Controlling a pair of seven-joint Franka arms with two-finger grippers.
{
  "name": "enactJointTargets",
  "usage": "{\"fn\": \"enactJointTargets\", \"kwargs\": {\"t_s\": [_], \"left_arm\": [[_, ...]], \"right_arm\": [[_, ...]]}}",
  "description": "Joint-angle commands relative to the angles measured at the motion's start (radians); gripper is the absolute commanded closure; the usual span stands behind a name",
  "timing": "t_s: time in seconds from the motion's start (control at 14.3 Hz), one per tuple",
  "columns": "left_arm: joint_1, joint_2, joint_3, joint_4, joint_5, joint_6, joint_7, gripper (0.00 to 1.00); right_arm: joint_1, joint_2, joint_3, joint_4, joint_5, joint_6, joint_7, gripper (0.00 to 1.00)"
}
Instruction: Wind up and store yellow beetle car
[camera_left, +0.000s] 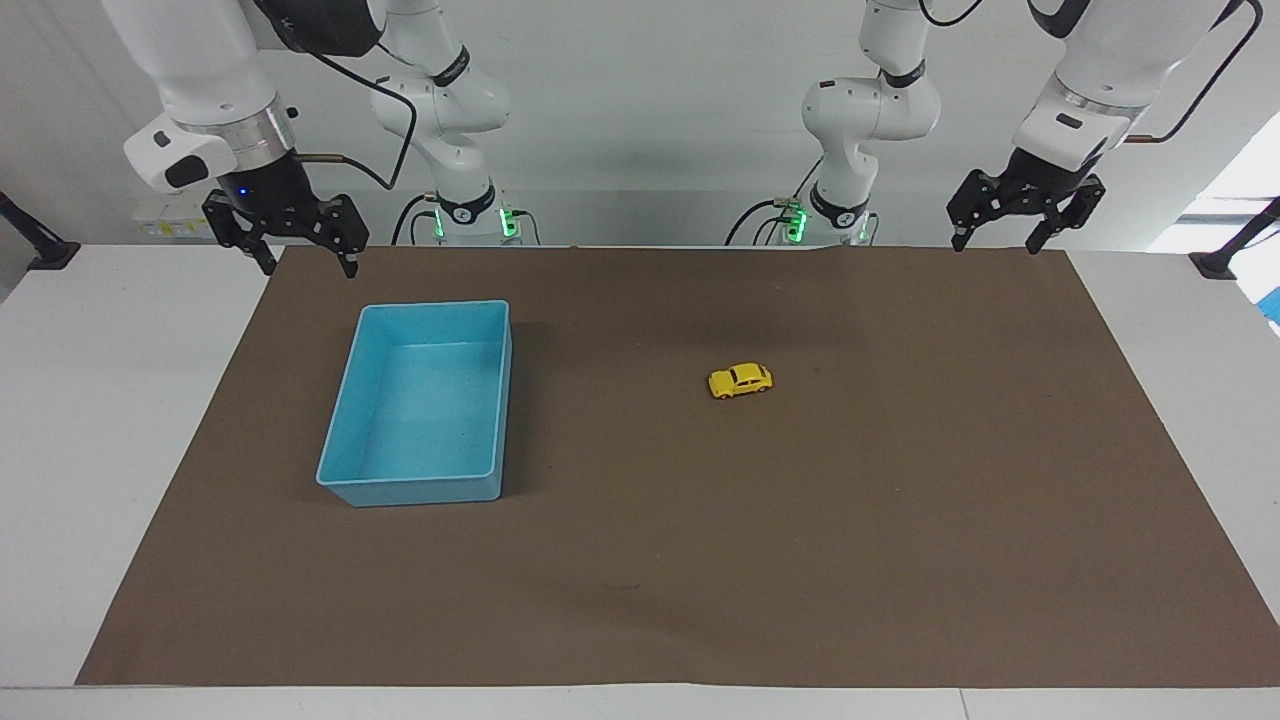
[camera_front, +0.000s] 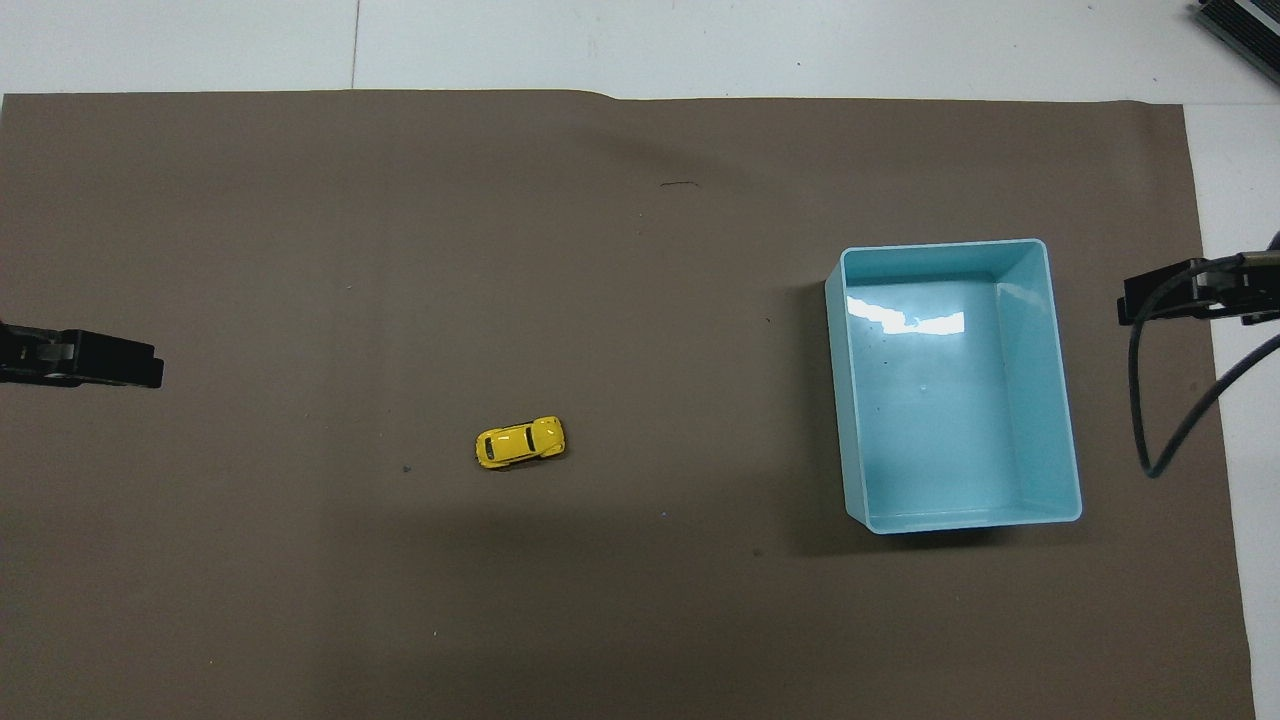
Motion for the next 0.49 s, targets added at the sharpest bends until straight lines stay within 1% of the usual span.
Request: {"fn": "enactJointTargets", "kwargs": {"t_s": [0.0, 0.42], "left_arm": [[0.016, -0.006, -0.008, 0.005, -0.006, -0.015, 0.015, 0.00], [0.016, -0.003, -0.008, 0.004, -0.006, -0.001, 0.011, 0.00]], "right_arm": [[-0.008, -0.014, 0.005, -0.017, -0.005, 0.001, -0.023, 0.00], [-0.008, -0.014, 0.005, -0.017, -0.005, 0.001, -0.023, 0.00]]}}
